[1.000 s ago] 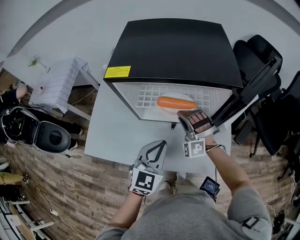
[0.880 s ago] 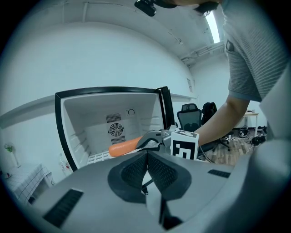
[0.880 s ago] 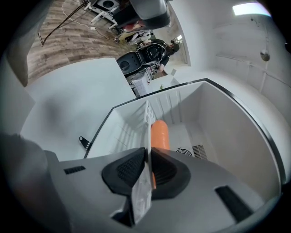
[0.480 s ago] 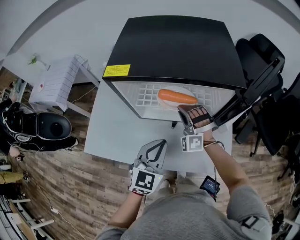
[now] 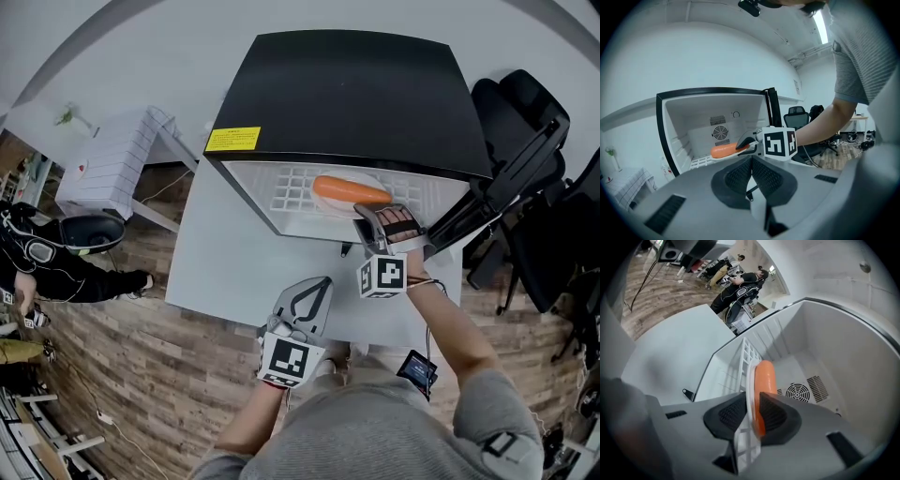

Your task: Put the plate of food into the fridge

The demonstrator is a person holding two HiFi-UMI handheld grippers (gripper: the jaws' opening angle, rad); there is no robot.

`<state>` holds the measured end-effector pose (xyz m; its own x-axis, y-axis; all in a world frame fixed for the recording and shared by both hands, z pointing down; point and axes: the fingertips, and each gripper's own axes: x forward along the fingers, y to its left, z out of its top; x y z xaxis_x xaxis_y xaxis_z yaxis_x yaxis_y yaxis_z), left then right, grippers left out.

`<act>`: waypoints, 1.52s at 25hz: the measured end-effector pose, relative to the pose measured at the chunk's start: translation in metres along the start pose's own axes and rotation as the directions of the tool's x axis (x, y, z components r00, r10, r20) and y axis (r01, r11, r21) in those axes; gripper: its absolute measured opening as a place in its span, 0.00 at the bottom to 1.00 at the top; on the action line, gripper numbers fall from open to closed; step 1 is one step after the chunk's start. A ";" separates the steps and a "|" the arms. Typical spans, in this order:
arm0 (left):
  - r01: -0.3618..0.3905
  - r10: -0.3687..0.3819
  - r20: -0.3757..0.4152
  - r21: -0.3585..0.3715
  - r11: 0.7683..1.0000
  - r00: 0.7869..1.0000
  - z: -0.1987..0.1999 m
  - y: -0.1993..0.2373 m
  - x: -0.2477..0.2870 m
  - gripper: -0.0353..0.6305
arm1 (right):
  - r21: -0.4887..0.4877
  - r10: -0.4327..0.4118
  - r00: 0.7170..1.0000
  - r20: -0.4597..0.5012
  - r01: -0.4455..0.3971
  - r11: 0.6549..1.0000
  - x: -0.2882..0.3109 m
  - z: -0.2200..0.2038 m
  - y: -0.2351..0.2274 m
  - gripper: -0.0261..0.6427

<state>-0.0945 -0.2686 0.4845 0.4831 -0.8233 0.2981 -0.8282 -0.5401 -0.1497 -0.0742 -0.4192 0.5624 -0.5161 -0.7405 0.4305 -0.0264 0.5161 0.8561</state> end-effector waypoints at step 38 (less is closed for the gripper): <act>0.020 -0.020 -0.006 0.014 1.000 1.000 0.001 -0.012 0.014 0.07 | 0.309 0.363 0.928 0.082 -0.370 0.876 -0.032 0.020 0.003 0.27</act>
<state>-0.0776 -0.2744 0.4894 0.4982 -0.8111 0.3064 -0.8140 -0.5593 -0.1569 -0.0749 -0.3852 0.5452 -0.5589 -0.4646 0.6869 -0.0968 0.8592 0.5024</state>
